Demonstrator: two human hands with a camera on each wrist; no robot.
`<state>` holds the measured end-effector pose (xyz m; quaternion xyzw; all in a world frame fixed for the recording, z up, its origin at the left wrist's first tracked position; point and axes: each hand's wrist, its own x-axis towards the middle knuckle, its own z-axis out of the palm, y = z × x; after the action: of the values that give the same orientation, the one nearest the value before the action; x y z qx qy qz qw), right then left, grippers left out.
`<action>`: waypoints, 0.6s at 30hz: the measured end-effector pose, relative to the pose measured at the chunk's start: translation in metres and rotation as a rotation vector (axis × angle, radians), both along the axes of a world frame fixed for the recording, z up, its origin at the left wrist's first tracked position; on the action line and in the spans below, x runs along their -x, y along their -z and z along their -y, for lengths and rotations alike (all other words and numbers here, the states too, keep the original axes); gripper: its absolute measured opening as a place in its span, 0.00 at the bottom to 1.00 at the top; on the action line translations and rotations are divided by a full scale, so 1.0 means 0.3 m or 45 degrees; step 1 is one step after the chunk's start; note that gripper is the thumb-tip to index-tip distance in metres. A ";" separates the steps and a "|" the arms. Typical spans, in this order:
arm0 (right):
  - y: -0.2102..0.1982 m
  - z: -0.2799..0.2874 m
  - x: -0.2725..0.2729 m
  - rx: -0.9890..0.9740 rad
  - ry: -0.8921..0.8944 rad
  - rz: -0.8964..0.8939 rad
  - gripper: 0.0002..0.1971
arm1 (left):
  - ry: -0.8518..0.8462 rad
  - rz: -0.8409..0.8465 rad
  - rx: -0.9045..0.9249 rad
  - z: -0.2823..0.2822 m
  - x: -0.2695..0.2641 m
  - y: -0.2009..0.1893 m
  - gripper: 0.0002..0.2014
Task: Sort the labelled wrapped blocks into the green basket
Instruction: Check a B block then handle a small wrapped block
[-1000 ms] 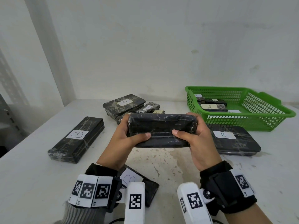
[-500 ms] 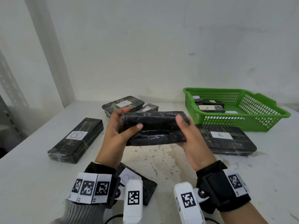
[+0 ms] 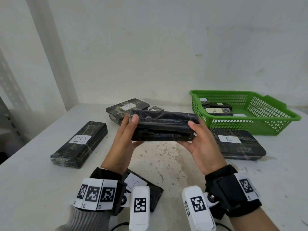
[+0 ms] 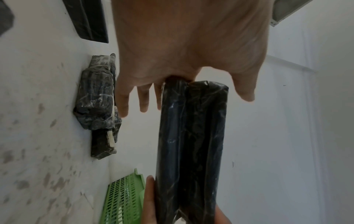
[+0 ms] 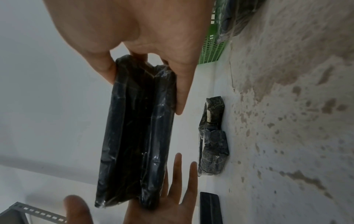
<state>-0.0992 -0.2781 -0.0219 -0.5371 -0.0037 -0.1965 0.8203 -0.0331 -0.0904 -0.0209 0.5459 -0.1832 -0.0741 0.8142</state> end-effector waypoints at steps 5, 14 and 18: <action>-0.006 -0.011 0.011 0.073 0.000 -0.012 0.21 | -0.098 -0.133 0.055 0.013 0.000 -0.004 0.40; 0.021 -0.001 -0.009 0.170 0.288 -0.063 0.14 | -0.060 -0.043 -0.101 0.043 0.043 -0.008 0.28; 0.015 -0.014 -0.006 0.191 0.228 -0.062 0.16 | -0.188 -0.084 -0.072 0.052 0.031 0.007 0.19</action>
<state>-0.0973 -0.2738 -0.0265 -0.5997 0.0493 -0.2551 0.7569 -0.0426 -0.1061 -0.0230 0.5780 -0.1133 -0.0372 0.8073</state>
